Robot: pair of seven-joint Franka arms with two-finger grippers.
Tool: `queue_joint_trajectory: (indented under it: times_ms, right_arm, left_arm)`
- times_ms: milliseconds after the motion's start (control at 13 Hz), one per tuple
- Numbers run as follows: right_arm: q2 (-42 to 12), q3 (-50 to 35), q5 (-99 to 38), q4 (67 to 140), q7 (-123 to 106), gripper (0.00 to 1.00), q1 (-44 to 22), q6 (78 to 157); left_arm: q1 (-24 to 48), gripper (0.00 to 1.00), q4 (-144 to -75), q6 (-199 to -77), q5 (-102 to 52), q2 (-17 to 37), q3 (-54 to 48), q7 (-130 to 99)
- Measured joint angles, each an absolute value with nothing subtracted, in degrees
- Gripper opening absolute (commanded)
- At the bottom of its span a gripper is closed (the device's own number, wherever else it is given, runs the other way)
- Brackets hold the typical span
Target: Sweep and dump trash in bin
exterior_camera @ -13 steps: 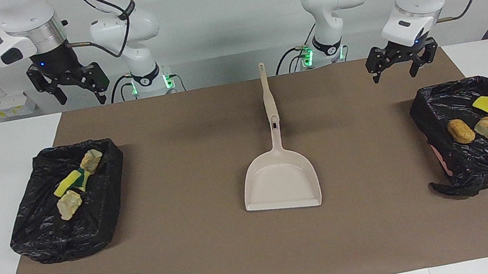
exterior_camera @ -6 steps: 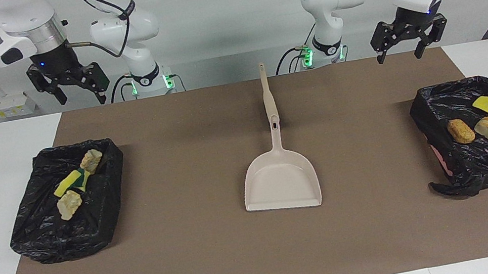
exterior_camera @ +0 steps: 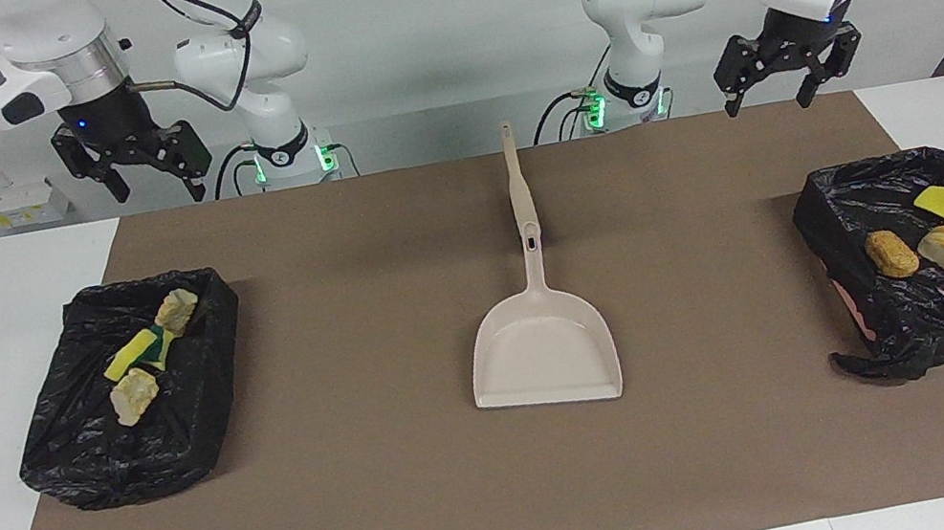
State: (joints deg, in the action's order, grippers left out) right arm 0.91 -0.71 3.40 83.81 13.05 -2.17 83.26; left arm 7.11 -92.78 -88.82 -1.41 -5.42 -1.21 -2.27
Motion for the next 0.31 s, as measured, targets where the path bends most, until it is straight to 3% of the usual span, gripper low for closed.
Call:
queue_joint_trajectory:
  times_ms: [308]
  right_arm:
    - [0.91,-0.71,3.4,83.81,13.05,1.0,-2.17,83.26]
  left_arm:
    - [7.09,1.0,-92.75,-88.97,-1.41,-5.7,-0.93,-2.09]
